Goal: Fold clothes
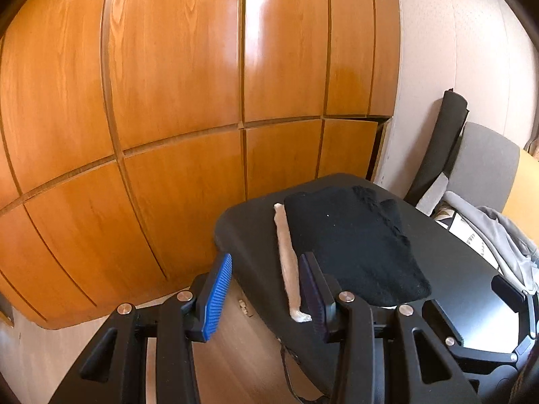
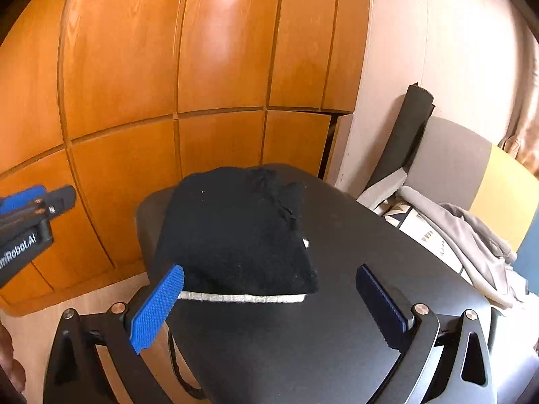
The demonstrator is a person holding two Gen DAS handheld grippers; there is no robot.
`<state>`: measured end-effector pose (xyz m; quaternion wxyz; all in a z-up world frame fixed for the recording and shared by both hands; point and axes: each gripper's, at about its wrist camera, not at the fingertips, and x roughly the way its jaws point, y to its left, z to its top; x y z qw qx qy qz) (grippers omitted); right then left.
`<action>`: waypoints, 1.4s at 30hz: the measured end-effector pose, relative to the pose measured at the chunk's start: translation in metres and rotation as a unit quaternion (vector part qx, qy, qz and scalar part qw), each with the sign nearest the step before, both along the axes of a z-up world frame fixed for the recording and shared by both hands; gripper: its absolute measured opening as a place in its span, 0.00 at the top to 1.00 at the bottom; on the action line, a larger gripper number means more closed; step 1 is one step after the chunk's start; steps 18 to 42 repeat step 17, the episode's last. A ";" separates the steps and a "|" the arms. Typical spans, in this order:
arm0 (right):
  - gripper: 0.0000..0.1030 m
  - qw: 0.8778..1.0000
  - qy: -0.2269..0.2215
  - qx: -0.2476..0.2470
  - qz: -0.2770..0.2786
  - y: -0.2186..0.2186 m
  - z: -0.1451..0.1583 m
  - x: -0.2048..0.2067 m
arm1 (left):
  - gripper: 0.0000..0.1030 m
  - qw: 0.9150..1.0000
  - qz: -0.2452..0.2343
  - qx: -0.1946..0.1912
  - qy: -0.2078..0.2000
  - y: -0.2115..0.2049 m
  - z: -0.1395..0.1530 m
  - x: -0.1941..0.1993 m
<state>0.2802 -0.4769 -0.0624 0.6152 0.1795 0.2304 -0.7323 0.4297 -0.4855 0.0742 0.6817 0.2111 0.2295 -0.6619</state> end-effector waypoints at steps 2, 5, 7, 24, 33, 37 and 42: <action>0.00 1.000 -0.002 0.003 0.001 0.000 -0.002 0.000 | 0.59 1.000 -0.002 0.004 0.001 -0.002 -0.002 -0.001; 0.00 1.000 -0.005 0.006 0.002 0.000 -0.004 0.001 | 0.59 1.000 -0.009 0.011 0.010 -0.009 -0.006 -0.005; 0.00 1.000 -0.006 0.009 0.003 0.000 -0.006 0.001 | 0.59 1.000 -0.013 0.014 0.012 -0.010 -0.008 -0.007; 0.00 1.000 -0.009 0.015 0.006 0.007 -0.011 -0.001 | 0.59 1.000 -0.019 -0.020 -0.007 0.004 -0.002 -0.016; 0.00 1.000 -0.009 0.015 0.006 0.007 -0.011 -0.001 | 0.59 1.000 -0.019 -0.020 -0.007 0.004 -0.002 -0.016; 0.00 1.000 -0.009 0.015 0.006 0.007 -0.011 -0.001 | 0.59 1.000 -0.019 -0.020 -0.007 0.004 -0.002 -0.016; 0.00 1.000 -0.009 0.015 0.006 0.007 -0.011 -0.001 | 0.59 1.000 -0.019 -0.020 -0.007 0.004 -0.002 -0.016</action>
